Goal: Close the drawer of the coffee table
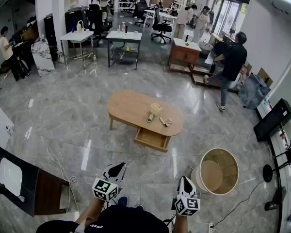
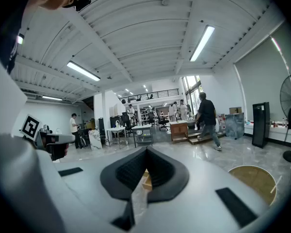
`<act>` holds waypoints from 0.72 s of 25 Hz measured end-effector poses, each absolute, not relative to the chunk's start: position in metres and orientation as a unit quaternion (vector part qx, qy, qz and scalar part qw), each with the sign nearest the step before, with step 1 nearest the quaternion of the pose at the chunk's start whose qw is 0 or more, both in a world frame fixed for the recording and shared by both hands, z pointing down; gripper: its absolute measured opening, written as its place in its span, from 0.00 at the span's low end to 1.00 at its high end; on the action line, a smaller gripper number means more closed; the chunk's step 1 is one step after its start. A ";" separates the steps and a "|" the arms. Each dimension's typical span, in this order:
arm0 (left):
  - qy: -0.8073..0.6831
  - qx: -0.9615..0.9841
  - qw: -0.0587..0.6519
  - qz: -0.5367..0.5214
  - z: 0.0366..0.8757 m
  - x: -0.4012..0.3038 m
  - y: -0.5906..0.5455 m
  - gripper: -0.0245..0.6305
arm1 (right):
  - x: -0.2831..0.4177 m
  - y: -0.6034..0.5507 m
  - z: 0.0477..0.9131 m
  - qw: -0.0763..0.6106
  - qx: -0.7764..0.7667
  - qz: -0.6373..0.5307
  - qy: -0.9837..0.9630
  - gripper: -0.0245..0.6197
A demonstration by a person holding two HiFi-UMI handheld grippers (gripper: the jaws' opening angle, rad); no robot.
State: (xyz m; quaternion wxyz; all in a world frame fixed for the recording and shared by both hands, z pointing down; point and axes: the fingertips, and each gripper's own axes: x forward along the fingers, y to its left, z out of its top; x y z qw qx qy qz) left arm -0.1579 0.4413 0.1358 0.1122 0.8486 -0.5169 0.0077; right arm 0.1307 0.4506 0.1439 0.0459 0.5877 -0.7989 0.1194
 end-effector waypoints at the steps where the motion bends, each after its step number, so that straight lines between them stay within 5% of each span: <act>1: -0.518 0.848 0.112 0.006 0.135 -0.161 0.440 0.07 | 0.129 0.451 0.144 0.047 0.588 0.119 -0.799 0.08; 18: -0.517 0.848 0.118 0.002 0.142 -0.181 0.433 0.07 | 0.117 0.447 0.143 0.038 0.591 0.109 -0.798 0.08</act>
